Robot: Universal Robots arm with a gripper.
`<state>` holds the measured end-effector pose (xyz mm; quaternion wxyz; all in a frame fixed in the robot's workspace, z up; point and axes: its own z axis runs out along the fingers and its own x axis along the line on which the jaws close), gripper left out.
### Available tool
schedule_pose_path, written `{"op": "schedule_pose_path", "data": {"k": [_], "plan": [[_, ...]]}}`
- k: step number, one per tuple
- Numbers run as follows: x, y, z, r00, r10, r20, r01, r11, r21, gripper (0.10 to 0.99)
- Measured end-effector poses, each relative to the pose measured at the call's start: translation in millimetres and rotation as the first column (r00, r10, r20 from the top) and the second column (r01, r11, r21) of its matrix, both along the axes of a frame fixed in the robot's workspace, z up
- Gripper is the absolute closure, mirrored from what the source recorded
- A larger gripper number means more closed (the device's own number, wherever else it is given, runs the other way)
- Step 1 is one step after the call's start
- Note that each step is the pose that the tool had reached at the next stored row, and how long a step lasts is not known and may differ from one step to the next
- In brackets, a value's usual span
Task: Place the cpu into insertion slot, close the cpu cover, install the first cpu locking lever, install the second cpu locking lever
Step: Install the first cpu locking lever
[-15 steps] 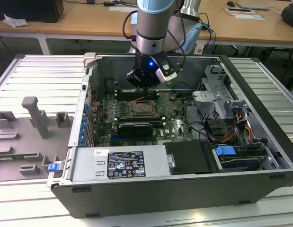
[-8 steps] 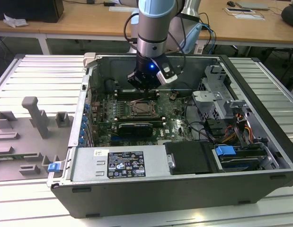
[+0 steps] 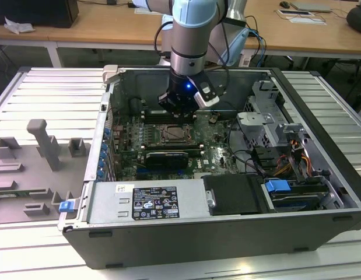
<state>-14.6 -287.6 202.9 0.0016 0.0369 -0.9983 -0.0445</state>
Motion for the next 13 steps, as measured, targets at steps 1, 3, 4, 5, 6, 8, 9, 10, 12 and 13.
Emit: {"op": "schedule_pose_path", "data": {"k": [1,3,4,5,6,8,9,10,12,13], "plan": [[0.2,0.3,-0.9,1.0,0.0,0.0006,0.0,1.0,0.002,0.98],[0.3,0.1,-1.7,1.0,0.0,-0.0001,0.0,1.0,0.0,0.98],[0.4,0.1,-1.9,1.0,0.0,-0.0002,0.0,1.0,0.0,0.98],[0.4,0.1,-1.8,1.0,0.0,-0.0002,0.0,1.0,0.0,0.98],[0.5,0.2,-1.8,1.0,0.0,-0.0001,0.0,1.0,0.0,0.98],[0.6,0.3,1.7,1.0,0.0,0.0001,0.0,1.0,0.0,0.98],[0.6,0.3,3.4,1.0,0.0,0.0001,0.0,1.0,0.0,0.98],[0.6,0.3,5.8,1.0,0.0,0.0,0.0,1.0,0.0,0.98],[0.6,0.3,12.2,1.0,0.0,0.0,0.0,1.0,0.0,0.98],[0.6,0.3,13.0,1.0,0.0,0.0,0.0,1.0,0.0,0.98]]}}
